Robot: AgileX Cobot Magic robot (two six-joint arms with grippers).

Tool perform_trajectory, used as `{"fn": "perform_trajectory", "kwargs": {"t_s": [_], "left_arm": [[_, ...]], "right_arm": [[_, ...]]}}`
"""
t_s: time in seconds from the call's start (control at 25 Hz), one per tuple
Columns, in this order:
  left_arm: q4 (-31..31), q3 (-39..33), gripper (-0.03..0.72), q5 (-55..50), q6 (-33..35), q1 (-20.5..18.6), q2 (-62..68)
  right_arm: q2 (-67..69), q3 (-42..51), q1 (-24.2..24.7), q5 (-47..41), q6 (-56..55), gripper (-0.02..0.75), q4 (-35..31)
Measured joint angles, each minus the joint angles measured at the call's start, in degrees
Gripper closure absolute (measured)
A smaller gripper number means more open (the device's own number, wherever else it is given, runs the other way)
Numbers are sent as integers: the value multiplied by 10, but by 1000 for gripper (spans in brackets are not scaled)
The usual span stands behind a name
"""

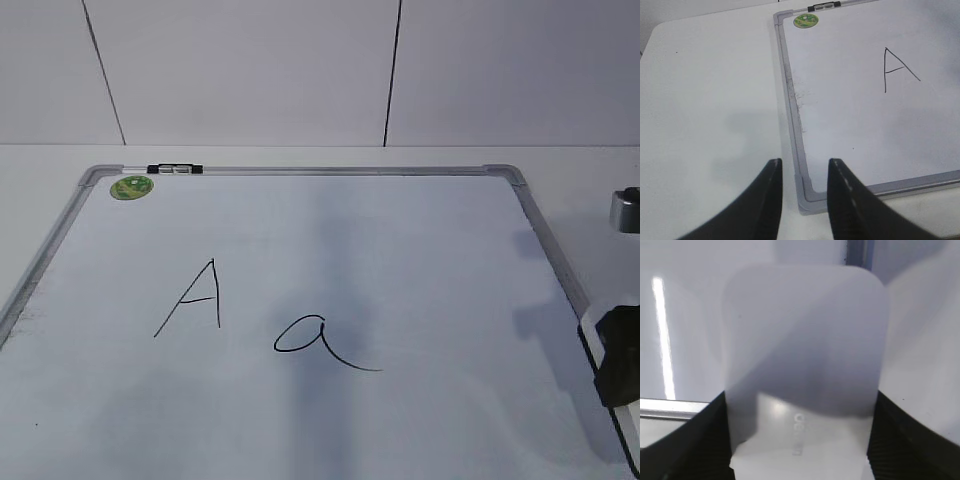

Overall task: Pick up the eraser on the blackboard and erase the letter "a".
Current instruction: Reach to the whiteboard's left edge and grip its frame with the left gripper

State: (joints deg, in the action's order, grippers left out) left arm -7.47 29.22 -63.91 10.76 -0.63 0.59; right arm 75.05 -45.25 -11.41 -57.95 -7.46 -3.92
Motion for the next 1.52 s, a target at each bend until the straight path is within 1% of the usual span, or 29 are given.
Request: {"fn": "perform_trajectory", "kwargs": {"t_s": [0.4,0.68,0.76,0.96,1.12,1.28,1.52], "left_arm": [[0,0,454,0,0,0,0],[-4,0,454,0,0,0,0],[-18,0,454,0,0,0,0],[-77,0,454,6,0,0,0],[-96,1,443,21,0,0,9],[-99,6,439,84,0,0,74],[-100,6,439,157,0,2,249]], "right_arm": [[-78,0,0,-46,0,167,0],[-104,0,0,-71,0,167,0],[-109,0,0,-75,0,167,0],[-111,0,0,-76,0,167,0],[-111,0,0,-76,0,167,0],[-111,0,0,-77,0,167,0],[-111,0,0,-77,0,167,0]]}}
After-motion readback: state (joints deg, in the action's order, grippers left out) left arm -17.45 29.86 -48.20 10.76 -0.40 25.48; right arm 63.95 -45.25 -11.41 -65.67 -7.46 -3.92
